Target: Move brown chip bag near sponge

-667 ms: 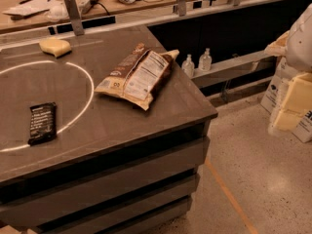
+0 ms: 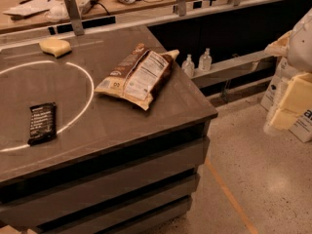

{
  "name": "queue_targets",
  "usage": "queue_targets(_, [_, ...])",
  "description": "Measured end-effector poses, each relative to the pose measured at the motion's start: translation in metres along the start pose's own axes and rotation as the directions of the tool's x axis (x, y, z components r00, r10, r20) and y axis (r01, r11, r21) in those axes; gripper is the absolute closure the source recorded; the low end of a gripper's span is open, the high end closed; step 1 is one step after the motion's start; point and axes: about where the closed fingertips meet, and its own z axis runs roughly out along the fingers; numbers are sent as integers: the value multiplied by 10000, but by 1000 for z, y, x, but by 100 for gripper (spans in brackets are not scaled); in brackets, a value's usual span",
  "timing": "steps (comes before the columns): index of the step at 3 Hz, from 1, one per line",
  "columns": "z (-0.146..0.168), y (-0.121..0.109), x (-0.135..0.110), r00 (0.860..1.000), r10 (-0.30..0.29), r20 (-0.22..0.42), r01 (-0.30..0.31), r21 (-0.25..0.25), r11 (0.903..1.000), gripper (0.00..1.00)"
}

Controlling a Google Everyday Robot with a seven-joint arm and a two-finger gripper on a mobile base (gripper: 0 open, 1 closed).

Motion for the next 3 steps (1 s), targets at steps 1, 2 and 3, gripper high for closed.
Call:
queue_targets(1, [13, -2, -24, 9926, 364, 1159, -401, 296, 9988, 0])
queue_targets(2, [40, -4, -74, 9740, 838, 2103, -992, 637, 9930, 0])
queue_targets(3, [85, -27, -134, 9197, 1975, 3392, -2359, 756, 9688, 0])
